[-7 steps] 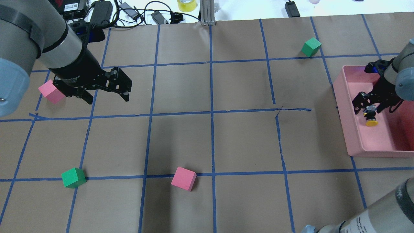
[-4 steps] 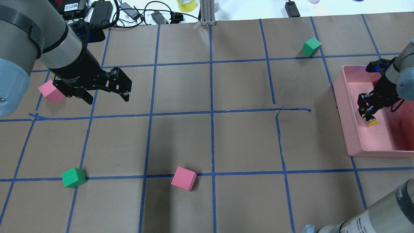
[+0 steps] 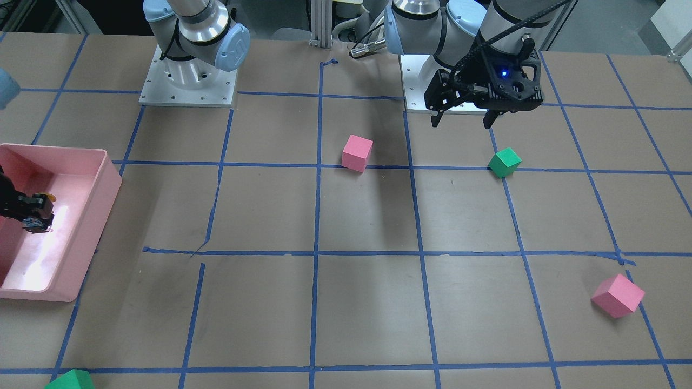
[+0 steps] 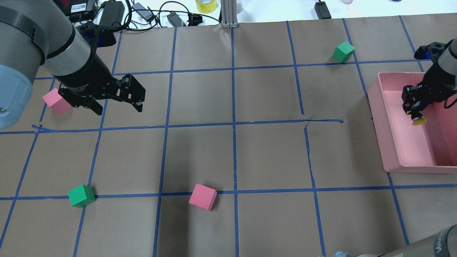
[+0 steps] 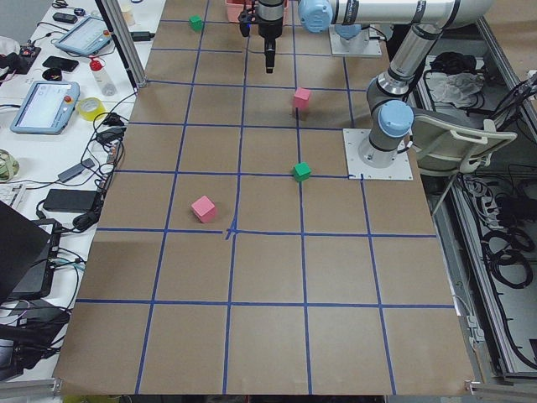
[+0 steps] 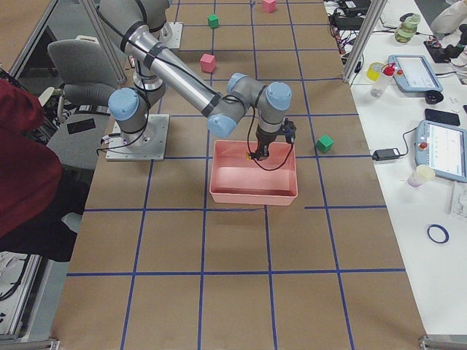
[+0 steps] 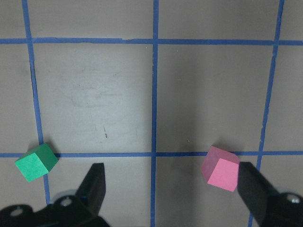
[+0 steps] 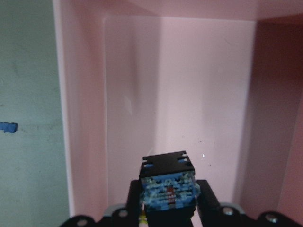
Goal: Align button upright
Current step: 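Close the right gripper on the yellow-capped button and lift it, then carry the button with the right gripper toward the table center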
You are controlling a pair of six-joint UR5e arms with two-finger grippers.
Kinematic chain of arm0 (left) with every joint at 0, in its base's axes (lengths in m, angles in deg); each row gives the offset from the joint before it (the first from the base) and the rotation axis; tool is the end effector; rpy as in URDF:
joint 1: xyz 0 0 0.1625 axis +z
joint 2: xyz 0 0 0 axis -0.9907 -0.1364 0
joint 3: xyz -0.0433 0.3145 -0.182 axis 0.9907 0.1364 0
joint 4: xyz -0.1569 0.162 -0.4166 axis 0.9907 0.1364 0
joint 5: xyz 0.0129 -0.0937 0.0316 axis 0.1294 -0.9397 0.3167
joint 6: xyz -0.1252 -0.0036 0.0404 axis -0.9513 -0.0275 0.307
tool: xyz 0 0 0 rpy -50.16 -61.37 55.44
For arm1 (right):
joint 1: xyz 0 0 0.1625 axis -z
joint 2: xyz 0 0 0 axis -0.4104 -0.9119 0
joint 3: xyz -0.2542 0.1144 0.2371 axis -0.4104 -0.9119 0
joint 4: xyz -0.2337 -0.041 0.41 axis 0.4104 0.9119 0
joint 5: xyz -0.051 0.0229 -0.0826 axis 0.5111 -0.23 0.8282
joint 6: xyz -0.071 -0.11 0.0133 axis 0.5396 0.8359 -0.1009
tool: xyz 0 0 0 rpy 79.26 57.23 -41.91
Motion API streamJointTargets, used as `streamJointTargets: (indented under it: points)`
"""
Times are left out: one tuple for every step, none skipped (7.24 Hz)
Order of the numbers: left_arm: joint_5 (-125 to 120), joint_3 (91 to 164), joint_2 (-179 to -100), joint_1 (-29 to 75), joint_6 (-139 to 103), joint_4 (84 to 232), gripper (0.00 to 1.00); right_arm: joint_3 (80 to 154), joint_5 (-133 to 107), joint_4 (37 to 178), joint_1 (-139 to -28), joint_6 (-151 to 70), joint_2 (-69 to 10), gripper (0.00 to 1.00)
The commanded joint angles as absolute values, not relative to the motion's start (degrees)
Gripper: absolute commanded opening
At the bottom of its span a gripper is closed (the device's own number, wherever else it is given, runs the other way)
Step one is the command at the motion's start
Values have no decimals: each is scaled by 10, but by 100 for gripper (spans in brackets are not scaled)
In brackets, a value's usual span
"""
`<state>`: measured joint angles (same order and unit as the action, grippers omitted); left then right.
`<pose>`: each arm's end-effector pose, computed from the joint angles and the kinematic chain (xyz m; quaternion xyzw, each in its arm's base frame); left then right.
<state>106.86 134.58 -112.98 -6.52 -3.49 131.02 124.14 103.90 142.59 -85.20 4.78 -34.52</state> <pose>-0.1262 -0.5133 0.3850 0.0132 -0.9998 -0.0009 0.0177 -0.1814 -0.5849 0.1860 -0.0010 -0.9992 -0.0373 0.0145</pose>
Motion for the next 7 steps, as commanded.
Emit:
streamJointTargets:
  points:
    - [1070, 1346, -1130, -65, -35, 1311, 100, 1159, 1037, 1324, -921, 41, -377, 0]
    - [1070, 1346, -1130, -65, -35, 1311, 100, 1134, 1030, 1312, -980, 41, -387, 0]
    - [1070, 1346, -1129, -65, -35, 1311, 100, 1128, 1012, 1318, -1039, 23, -393, 0]
    - [1070, 1346, -1129, -65, -35, 1311, 100, 1129, 995, 1331, -1106, -46, -393, 0]
    - [1070, 1346, -1129, -65, -35, 1311, 100, 1134, 986, 1410, -1178, -103, -384, 0]
    - [1070, 1347, -1129, -65, -35, 1311, 100, 1138, 961, 1441, -1226, -147, -362, 0]
    - [1070, 1347, -1129, -65, -35, 1311, 100, 1139, 934, 1528, -1248, -163, -324, 0]
